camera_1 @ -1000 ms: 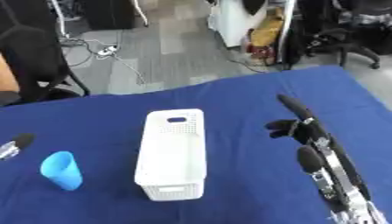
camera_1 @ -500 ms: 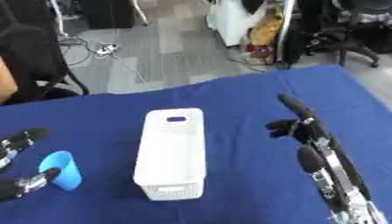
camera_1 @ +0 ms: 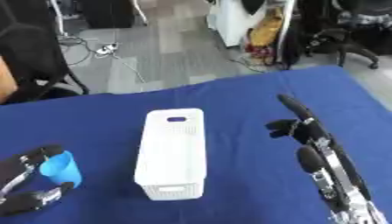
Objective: Pick up objects on the table and place them in the box.
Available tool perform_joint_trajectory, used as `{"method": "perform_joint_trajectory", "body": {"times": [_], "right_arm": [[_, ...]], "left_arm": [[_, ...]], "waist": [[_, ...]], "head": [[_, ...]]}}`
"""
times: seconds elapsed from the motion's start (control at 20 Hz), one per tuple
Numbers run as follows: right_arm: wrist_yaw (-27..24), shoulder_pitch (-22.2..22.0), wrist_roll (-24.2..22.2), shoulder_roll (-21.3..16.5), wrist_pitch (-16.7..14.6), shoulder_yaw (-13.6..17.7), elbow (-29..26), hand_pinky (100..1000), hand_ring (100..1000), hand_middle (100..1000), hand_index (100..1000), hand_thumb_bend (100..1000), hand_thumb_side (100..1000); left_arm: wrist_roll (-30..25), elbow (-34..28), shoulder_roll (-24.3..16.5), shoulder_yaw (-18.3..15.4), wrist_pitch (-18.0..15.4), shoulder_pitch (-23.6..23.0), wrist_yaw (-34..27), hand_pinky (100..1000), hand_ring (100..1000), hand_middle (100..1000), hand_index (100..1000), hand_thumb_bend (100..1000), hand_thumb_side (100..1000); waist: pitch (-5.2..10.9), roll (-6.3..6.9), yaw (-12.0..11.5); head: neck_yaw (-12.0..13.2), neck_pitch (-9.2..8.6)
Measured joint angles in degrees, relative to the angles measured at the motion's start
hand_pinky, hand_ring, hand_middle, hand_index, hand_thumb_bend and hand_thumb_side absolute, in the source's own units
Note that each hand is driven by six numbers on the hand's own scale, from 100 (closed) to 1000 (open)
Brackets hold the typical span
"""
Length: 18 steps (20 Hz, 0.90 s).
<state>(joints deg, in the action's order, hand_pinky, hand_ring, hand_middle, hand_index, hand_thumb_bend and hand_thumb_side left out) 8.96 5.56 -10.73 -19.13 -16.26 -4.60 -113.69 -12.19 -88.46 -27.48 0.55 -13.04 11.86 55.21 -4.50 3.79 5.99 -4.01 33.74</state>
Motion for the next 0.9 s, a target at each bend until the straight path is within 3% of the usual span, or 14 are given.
{"method": "perform_joint_trajectory", "body": {"times": [0.9], "right_arm": [[-0.01, 0.0, -0.1, 0.01, -0.09, 0.0, 0.0, 673, 735, 986, 1000, 521, 1000]], "left_arm": [[3.37, 1.22, 1.35, -0.27, 1.24, 2.5, 2.0, 898, 936, 962, 1000, 1000, 919]], "waist": [[0.0, -0.01, -0.08]], "head": [[0.0, -0.06]]}}
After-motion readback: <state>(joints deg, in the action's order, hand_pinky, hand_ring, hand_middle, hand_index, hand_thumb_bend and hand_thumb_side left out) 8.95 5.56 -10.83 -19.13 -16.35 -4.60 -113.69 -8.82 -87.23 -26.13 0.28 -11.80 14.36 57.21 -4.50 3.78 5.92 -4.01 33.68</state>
